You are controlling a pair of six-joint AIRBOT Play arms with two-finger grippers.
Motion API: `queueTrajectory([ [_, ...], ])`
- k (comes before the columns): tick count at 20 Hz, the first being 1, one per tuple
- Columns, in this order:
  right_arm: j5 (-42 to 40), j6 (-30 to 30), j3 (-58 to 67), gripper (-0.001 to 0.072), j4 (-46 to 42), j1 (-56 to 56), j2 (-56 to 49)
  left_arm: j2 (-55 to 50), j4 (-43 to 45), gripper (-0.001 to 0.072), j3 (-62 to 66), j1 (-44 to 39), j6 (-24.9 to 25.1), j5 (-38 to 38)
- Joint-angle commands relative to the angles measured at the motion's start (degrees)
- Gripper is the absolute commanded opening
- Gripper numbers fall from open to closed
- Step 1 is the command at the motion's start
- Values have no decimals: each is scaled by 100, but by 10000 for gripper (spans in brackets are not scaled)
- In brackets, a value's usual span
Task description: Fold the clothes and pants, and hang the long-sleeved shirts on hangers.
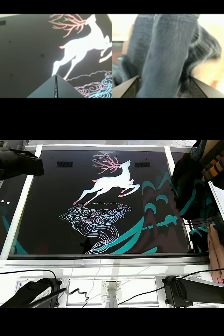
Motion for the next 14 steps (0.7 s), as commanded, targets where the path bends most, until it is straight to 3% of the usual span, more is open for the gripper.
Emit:
queueTrajectory([
  [1,245,0,-11,678,-267,-203,2,4,2,26,0,7,0,2],
  [6,264,-2,-11,675,-66,-201,0,4,2,26,0,7,0,2],
  [7,245,-74,-11,622,157,-186,0,4,2,26,0,7,0,0],
  [9,166,-164,-11,215,822,-76,0,4,2,26,0,7,0,0],
  [10,136,-299,-11,70,1274,20,0,4,2,26,0,7,0,0],
  [14,-407,-723,-2,72,2798,953,227,4,2,26,0,7,0,0],
])
